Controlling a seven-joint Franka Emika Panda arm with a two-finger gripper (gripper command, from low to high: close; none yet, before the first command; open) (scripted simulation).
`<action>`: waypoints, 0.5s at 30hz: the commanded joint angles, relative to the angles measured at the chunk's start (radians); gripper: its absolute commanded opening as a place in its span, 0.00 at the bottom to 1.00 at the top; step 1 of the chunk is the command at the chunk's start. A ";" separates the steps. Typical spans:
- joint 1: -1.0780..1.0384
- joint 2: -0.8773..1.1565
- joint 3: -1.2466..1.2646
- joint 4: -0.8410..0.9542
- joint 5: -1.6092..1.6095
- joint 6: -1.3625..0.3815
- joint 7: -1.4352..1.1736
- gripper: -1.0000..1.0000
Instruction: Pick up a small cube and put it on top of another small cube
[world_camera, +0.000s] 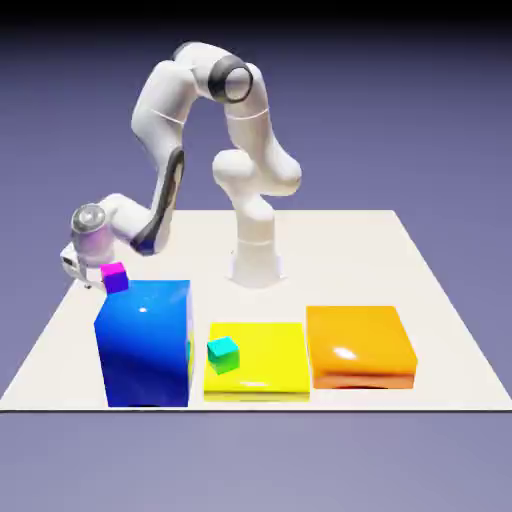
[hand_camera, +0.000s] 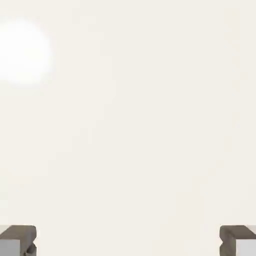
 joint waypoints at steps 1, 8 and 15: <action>-0.018 -0.013 0.024 -0.021 0.014 0.028 0.044 0.50; -0.148 -0.102 0.191 -0.169 0.109 0.224 0.348 0.50; -0.267 -0.184 0.346 -0.305 0.196 0.405 0.629 0.50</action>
